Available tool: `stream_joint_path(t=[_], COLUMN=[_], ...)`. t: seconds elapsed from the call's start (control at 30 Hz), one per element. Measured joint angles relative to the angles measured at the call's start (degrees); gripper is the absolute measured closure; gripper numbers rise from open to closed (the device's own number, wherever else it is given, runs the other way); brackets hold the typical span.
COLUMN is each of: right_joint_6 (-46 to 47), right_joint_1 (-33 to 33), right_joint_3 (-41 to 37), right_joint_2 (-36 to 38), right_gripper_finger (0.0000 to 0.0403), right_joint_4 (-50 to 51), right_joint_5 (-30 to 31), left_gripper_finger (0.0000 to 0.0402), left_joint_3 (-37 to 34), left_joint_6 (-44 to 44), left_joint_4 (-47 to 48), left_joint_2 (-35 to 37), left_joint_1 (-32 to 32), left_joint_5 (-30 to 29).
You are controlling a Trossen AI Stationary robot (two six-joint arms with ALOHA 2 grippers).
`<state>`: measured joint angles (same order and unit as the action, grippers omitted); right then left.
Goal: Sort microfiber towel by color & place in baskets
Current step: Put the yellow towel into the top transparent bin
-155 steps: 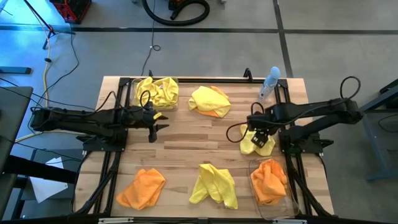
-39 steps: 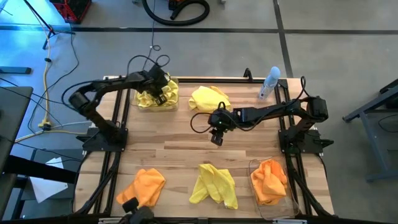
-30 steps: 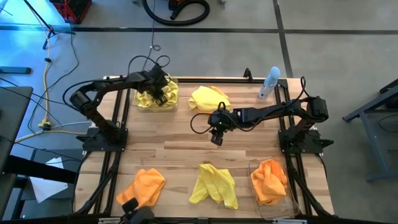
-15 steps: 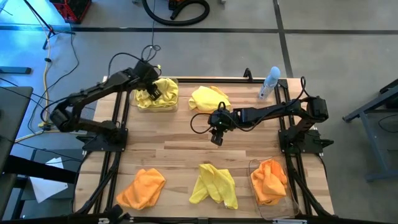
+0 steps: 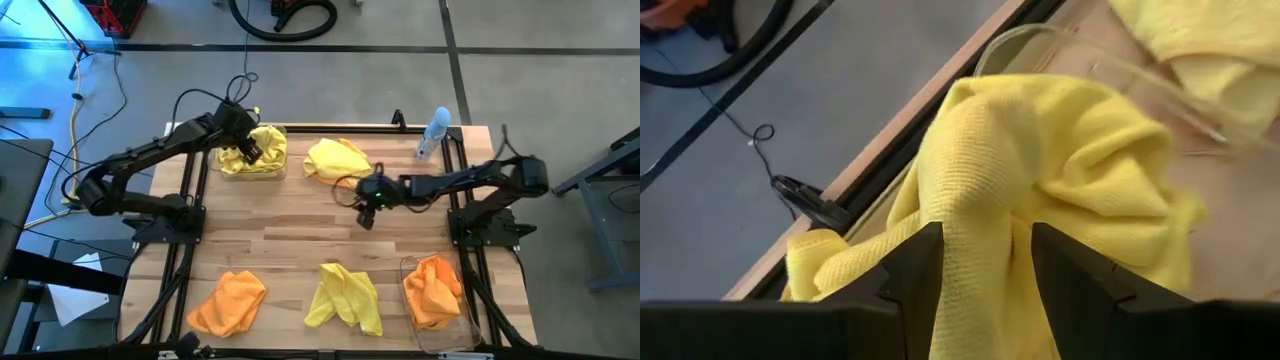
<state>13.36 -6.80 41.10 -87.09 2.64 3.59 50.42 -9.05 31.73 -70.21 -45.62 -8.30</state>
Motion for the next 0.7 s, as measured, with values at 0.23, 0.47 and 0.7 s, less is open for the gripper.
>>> stream_joint_path(t=[0.23,0.47,0.7], right_joint_6=[1.65,2.12,0.92], right_joint_1=[-1.44,-2.22,-2.19], right_joint_3=[-13.04,-16.09,-16.11], right_joint_2=[12.5,19.79,20.02], right_gripper_finger=[0.0259,0.0259,0.0259], right_joint_4=[-16.47,-17.28,-16.75], right_joint_5=[-0.21,-0.12,-0.17], left_gripper_finger=[0.0328,0.0387,0.0399], left_joint_3=[-3.7,-6.42,-6.39], left_joint_6=[1.06,4.02,4.99], left_joint_4=[-3.98,-8.34,-8.16], left_joint_2=[-5.57,-11.37,-14.54], left_joint_1=[-1.36,-1.7,-2.02], left_joint_5=[1.06,2.26,2.26])
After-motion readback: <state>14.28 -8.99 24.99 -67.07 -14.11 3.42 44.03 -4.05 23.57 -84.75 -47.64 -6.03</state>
